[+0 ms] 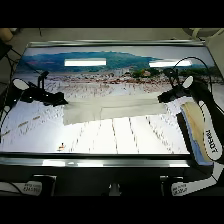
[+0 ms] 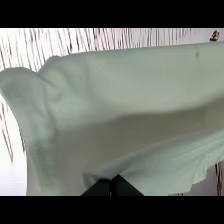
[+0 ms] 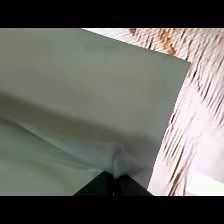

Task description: Fold the shirts.

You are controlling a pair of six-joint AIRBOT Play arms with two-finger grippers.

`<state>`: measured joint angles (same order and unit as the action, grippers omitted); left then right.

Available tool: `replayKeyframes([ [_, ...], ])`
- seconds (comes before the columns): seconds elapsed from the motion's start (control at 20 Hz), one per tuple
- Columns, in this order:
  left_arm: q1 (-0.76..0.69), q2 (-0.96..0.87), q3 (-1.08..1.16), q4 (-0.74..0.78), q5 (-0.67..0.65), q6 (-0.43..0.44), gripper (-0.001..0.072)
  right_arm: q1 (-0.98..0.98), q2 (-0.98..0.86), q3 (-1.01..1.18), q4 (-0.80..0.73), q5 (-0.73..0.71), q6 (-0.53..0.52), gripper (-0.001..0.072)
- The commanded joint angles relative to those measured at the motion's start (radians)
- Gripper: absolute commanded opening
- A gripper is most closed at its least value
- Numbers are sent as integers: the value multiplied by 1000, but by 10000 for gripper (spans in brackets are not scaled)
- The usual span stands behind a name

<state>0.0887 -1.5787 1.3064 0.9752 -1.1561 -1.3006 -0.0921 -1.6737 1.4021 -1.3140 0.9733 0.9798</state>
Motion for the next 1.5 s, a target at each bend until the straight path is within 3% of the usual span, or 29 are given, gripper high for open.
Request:
replayKeyframes([
  [0.0,-1,-156,95,0,-24,-16,26,10,-78,30,-5,-18,38,26],
  [0.05,0,-181,95,-4,-25,-48,42,10,-91,30,-2,-16,50,28],
  [0.1,0,-196,95,-22,-31,-61,227,10,-97,31,21,-11,48,89],
  [0.15,4,-196,97,-48,-40,-60,550,9,-94,35,32,2,32,354],
  [0.2,11,-190,111,-56,-63,-60,667,1,-87,57,30,42,-10,559],
  [0.35,30,-128,164,-57,-111,-49,657,-97,-83,109,64,129,-24,654],
  [0.5,3,-27,171,-76,-89,-40,655,-208,-148,106,369,164,-21,680],
  [0.65,-61,53,171,-76,-89,-30,649,-212,-210,106,476,164,-23,694],
  [0.85,-152,95,171,-76,-72,-30,649,-171,-248,106,457,196,-8,679],
  [0.9,-177,91,169,-75,-56,-30,649,-161,-250,106,446,220,-8,597],
  [0.95,-203,83,169,-75,-32,-31,648,-153,-250,106,439,234,-9,449],
  [1.0,-230,72,169,-76,-2,-31,630,-149,-246,107,450,251,-14,204],
  [1.05,-259,59,169,-76,30,-32,475,-149,-234,107,463,267,-19,29],
  [1.1,-293,40,169,-76,71,-32,180,-150,-212,107,489,285,-51,26],
  [1.15,-331,16,170,-81,119,-32,30,-149,-179,107,509,295,-77,26],
  [1.3,-439,-80,170,-155,219,-35,26,-148,-31,107,524,350,-85,26],
  [1.45,-533,-203,170,-348,296,-35,27,-128,122,107,520,417,-12,26],
])
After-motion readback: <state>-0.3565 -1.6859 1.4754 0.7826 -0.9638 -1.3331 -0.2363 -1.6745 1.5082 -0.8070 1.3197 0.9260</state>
